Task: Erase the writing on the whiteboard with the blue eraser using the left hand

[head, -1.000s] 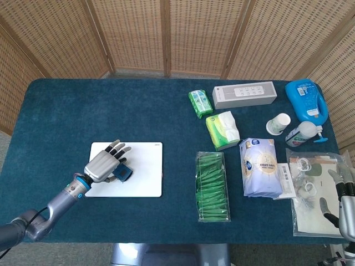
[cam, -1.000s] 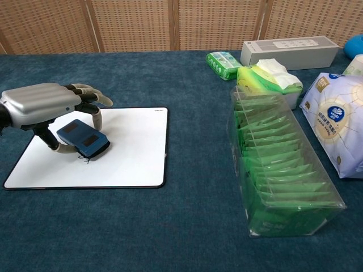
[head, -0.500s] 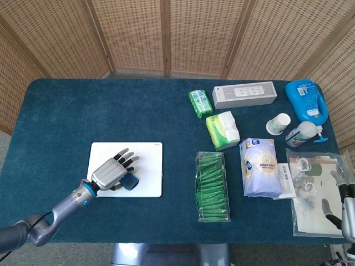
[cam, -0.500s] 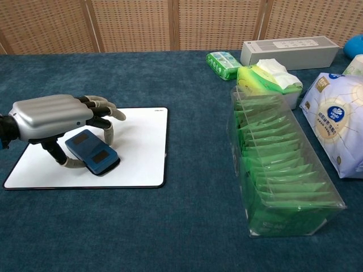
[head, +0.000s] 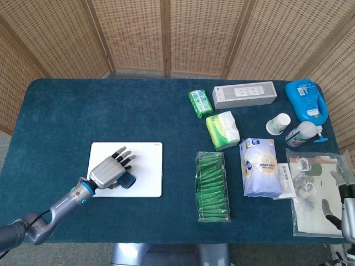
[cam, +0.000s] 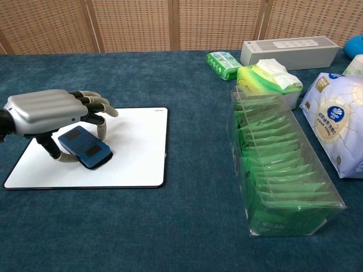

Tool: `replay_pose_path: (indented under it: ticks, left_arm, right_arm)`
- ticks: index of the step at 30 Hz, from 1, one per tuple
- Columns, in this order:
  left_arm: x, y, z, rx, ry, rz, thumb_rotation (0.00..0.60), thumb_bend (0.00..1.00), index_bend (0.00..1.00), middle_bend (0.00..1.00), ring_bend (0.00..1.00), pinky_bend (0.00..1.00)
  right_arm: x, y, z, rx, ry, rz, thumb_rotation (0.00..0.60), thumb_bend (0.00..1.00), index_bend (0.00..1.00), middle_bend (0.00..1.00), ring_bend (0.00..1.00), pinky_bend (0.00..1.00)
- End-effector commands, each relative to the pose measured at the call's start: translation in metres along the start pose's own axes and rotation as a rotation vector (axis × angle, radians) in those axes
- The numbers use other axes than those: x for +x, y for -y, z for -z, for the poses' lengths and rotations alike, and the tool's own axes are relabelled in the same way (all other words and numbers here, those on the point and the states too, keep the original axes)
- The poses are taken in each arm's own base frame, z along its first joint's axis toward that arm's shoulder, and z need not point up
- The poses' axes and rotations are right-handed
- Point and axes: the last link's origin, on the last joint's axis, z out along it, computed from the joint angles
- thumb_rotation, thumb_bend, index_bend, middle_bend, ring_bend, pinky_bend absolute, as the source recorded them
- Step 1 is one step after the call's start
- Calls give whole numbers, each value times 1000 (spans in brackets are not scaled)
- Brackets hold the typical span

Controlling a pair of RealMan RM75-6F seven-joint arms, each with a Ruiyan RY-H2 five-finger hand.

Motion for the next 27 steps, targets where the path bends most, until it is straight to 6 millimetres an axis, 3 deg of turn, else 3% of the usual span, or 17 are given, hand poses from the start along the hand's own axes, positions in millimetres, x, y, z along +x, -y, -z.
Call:
replay_pose_path:
  ticks: [1, 6, 10, 27]
  left_arm:
    - [1, 7, -1, 27, -9, -3, 599, 307, 656, 140, 0, 0]
    - [3, 18, -1, 63, -24, -10, 600, 307, 656, 140, 0, 0]
    - [0, 16, -1, 55, -16, -12, 600, 308, 656, 140, 0, 0]
    - [9, -24, 5, -84, -47, -28, 600, 307, 666, 145, 0, 0]
  right_arm:
    - [0, 0, 0, -1, 1, 0, 600, 348, 174, 100, 0, 57]
    - [-1, 0, 0, -1, 3, 0, 600, 350, 174, 100, 0, 56]
    - [-1, 0, 0, -2, 4, -2, 600, 349, 174, 100, 0, 56]
    - [-2, -1, 1, -1, 4, -5, 600, 348, 174, 100, 0, 57]
